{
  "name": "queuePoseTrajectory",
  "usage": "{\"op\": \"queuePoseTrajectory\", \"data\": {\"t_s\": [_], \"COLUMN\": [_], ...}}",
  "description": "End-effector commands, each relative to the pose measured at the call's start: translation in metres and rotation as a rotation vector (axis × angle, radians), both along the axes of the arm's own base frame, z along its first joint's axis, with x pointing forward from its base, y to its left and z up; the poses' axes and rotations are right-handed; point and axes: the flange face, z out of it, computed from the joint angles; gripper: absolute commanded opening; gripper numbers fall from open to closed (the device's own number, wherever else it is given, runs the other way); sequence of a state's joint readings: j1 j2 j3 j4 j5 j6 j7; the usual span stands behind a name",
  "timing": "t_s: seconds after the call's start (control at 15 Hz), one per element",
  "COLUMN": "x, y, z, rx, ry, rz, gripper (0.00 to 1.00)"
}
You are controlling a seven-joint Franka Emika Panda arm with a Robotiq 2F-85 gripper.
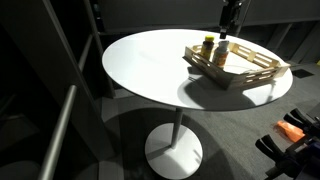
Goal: Put the lid on top of the white bottle
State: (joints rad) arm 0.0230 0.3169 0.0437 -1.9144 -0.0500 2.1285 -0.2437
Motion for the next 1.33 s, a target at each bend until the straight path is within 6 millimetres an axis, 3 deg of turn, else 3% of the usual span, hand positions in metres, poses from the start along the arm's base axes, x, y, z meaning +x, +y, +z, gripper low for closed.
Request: {"op": "queuePoseTrajectory", "data": {"t_s": [0.0,0.73,1.27], "x": [-0.008,-0.003,-0.004], "y": [-0.007,-0.041,-0.043], "z": [0.017,0.006,-0.013], "rx": [-0.010,-0.031,-0.038], "ry": [-0.007,-0.040,-0.055], "rz": [-0.026,-0.152,-0.176], "gripper": [1.00,1.00,1.00]}}
